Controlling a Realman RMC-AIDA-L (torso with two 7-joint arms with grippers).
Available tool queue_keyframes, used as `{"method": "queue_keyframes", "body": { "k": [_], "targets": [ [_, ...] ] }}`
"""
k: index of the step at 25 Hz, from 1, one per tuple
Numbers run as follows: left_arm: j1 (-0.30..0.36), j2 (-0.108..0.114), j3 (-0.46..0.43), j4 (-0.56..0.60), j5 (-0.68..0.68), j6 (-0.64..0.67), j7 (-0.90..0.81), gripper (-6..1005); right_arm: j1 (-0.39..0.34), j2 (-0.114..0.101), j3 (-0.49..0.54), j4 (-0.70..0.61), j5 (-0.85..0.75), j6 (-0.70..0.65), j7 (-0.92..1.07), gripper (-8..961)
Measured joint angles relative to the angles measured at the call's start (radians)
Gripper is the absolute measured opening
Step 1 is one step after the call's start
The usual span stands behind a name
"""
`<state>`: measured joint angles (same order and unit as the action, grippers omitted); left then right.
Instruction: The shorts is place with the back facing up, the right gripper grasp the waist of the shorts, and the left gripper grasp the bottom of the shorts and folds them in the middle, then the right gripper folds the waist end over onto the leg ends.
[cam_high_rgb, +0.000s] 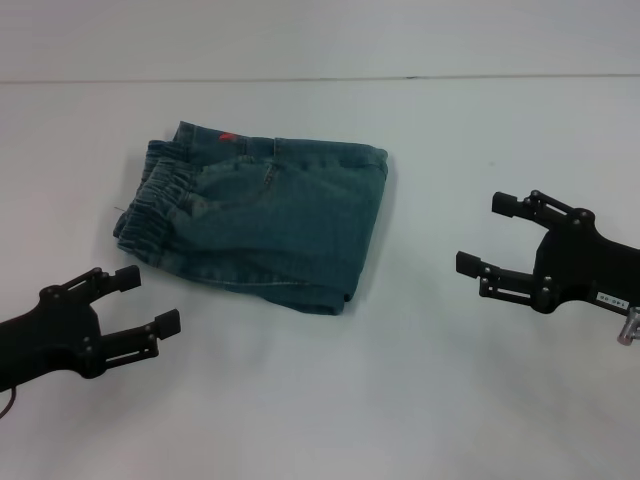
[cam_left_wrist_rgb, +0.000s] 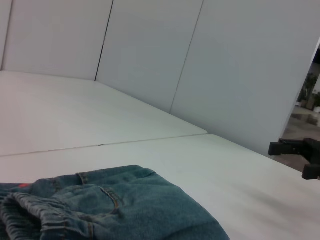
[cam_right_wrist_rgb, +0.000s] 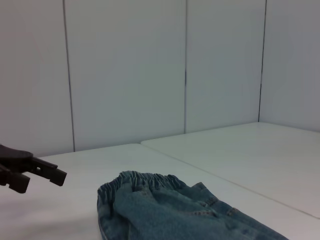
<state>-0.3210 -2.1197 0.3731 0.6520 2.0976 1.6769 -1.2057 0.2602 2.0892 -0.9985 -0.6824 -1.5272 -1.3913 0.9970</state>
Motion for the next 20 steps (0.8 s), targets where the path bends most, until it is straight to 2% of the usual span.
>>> {"method": "queue_keyframes", "body": {
  "k": [20],
  "targets": [
    [-0.018, 0.009, 0.015, 0.013, 0.071, 0.007, -0.033, 917, 0.015, -0.002, -0.008, 0.006, -0.003, 0.007, 0.0, 915]
  ]
}}
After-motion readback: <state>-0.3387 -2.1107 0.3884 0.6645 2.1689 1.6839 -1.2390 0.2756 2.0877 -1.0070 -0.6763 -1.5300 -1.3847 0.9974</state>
